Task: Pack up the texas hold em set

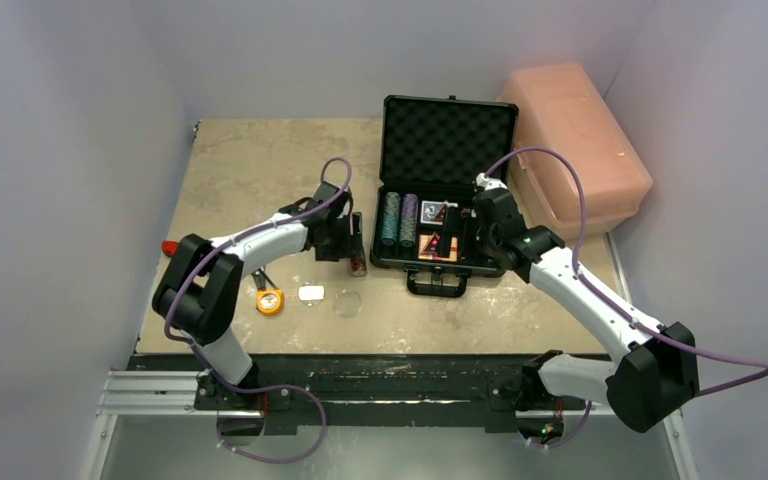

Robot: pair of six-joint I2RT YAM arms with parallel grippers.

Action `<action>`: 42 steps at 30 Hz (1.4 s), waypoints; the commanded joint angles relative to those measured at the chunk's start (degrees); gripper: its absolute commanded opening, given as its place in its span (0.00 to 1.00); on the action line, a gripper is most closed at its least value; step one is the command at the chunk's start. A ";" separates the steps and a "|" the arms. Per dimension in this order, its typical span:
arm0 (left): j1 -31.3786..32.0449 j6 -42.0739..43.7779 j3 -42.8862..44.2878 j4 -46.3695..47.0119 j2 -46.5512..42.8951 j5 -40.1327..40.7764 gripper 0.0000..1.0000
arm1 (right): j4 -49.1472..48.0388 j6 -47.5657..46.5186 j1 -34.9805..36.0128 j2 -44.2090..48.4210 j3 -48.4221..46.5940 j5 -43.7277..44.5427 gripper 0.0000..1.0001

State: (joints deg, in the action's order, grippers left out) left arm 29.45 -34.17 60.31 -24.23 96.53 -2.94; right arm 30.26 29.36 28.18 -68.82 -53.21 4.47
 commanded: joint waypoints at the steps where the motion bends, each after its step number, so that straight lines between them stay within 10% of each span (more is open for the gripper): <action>1: 0.34 -1.72 2.21 2.94 1.08 1.08 0.63 | -2.00 -0.09 0.29 0.71 0.45 -1.00 0.99; 42: 3.02 -3.36 5.27 0.68 6.92 7.84 0.44 | -3.98 -1.15 0.28 -2.20 1.60 -1.15 0.99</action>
State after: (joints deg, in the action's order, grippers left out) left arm 31.90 -36.97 65.41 -23.81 103.28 2.90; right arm 28.12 28.88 28.18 -71.20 -52.12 3.44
